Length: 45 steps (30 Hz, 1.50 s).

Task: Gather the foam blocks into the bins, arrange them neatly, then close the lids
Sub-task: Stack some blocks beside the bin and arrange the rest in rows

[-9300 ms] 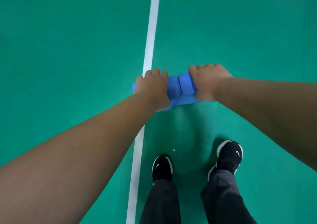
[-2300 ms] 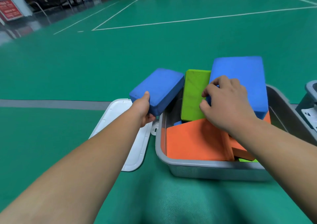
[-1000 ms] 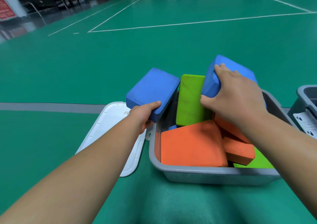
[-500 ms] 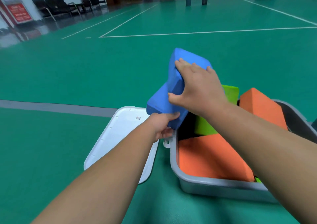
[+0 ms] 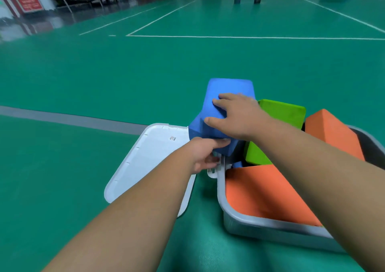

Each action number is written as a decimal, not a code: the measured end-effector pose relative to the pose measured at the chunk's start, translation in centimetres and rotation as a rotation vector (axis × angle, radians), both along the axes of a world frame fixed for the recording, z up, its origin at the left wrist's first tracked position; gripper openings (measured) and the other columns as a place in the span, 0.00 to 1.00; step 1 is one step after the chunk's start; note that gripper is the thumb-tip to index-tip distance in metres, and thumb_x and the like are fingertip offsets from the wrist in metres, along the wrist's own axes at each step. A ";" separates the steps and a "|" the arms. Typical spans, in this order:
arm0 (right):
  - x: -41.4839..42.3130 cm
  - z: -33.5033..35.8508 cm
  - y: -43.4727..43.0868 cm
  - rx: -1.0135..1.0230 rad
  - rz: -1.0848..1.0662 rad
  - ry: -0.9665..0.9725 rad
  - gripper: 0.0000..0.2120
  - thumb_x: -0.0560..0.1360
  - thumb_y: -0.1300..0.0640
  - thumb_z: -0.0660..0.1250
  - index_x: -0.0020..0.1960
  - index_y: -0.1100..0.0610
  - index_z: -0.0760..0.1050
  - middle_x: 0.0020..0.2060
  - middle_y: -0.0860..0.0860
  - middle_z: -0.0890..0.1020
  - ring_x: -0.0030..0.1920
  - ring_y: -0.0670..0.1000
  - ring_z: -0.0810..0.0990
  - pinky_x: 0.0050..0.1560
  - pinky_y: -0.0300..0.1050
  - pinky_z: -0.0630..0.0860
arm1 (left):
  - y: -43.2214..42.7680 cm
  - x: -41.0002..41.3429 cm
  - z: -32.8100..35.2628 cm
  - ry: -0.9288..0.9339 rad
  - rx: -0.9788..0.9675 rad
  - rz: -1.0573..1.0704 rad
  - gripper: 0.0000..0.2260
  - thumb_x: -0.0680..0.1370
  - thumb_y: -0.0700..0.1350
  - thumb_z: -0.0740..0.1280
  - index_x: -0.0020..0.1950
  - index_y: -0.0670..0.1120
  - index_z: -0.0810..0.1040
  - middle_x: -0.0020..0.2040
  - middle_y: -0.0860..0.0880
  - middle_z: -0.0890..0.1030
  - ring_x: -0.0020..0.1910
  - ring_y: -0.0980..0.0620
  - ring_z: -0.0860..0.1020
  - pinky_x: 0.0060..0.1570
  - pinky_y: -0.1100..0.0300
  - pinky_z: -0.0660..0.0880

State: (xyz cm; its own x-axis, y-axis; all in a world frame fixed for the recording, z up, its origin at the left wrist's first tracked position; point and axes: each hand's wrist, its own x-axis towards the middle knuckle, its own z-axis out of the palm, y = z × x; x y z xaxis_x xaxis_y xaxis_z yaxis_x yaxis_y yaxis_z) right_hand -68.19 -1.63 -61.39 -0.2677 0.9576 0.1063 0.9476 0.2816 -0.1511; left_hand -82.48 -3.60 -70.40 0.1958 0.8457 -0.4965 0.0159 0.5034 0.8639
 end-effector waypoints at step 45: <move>14.9 -1.3 4.5 -0.093 -0.336 -0.336 0.46 0.60 0.23 0.71 0.66 0.54 0.75 0.63 0.55 0.79 0.67 0.61 0.72 0.65 0.57 0.71 | 0.7 3.2 4.2 0.084 0.075 0.387 0.38 0.64 0.66 0.76 0.69 0.52 0.71 0.61 0.51 0.77 0.57 0.48 0.81 0.47 0.44 0.84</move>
State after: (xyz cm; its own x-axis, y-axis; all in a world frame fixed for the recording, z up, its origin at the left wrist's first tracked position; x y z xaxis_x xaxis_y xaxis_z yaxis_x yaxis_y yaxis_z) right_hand -53.30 2.86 -62.74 0.0529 0.9983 -0.0231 0.9845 -0.0483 0.1688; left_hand -79.33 -2.90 -66.24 -0.1829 0.8834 -0.4314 -0.0908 0.4218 0.9022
